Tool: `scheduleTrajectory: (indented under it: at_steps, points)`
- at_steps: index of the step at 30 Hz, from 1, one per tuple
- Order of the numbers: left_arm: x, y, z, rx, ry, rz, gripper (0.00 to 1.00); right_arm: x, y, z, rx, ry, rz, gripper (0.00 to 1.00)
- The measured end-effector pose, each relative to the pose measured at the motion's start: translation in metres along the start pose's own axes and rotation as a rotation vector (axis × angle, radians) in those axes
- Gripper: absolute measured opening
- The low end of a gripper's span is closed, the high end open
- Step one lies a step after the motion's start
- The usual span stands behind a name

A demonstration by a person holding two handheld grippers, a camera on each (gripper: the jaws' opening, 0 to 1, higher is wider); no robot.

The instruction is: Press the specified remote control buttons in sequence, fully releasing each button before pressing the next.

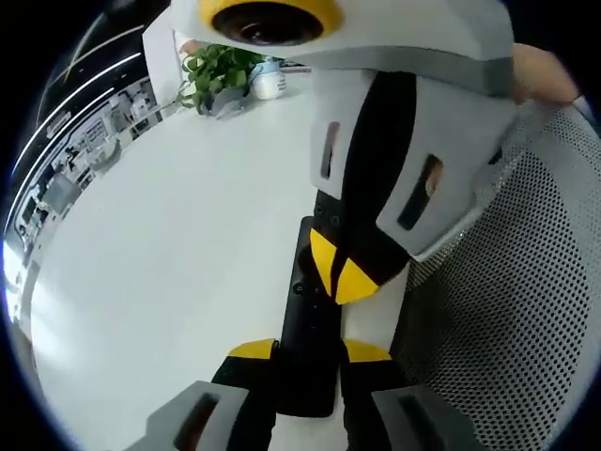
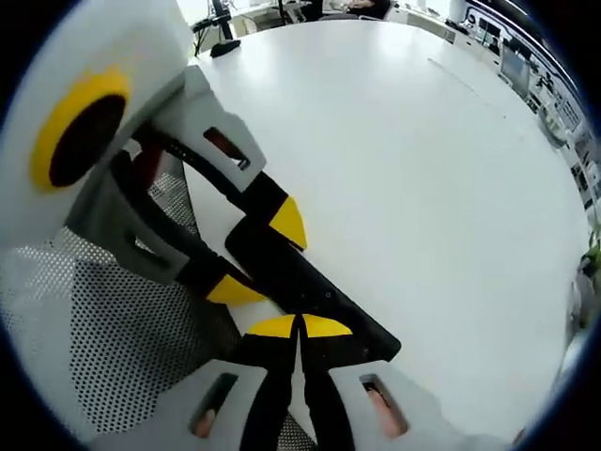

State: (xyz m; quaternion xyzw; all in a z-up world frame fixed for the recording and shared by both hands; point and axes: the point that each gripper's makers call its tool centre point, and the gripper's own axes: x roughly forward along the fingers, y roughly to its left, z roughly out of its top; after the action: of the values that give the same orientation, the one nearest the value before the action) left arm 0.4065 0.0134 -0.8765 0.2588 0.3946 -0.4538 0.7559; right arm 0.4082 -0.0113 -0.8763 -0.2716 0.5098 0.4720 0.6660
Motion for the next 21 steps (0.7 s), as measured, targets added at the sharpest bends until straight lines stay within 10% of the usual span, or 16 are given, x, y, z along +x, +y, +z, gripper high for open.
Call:
scheduleTrajectory:
  at_steps: [21]
  points:
    - [-0.0004, -0.001, 0.0006, 0.018, -0.062, -0.032, 0.25, 0.0014, 0.0009, -0.0015, -0.012, -0.003, 0.019, 0.0]
